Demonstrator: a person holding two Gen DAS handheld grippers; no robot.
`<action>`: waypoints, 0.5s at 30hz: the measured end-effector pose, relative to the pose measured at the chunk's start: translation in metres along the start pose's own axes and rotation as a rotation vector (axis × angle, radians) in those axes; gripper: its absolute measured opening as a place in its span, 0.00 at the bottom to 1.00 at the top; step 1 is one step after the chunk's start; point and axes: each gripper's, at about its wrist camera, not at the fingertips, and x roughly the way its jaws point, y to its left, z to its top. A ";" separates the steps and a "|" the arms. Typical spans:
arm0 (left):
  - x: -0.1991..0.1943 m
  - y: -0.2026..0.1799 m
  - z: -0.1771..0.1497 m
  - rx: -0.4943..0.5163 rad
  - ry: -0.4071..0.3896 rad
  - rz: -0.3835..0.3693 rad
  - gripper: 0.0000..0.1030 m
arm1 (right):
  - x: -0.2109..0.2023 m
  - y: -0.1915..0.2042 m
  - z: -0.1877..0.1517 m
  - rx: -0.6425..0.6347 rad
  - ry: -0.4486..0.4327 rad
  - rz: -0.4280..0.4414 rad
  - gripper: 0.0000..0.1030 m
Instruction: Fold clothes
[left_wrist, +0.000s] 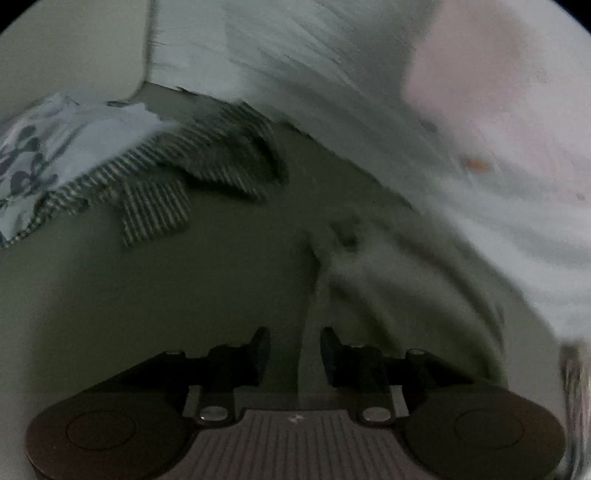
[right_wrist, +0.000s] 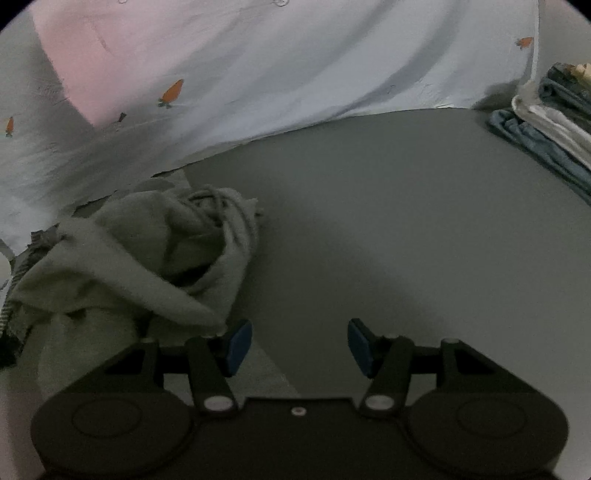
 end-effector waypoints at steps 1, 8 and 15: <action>-0.001 -0.003 -0.010 0.018 0.028 -0.038 0.34 | 0.001 0.003 -0.001 -0.008 0.002 0.011 0.58; -0.011 -0.039 -0.016 0.123 0.039 -0.223 0.41 | 0.008 0.026 -0.012 -0.104 0.047 0.108 0.58; 0.015 -0.093 0.007 0.181 0.027 -0.295 0.57 | 0.044 0.033 -0.012 -0.089 0.171 0.196 0.58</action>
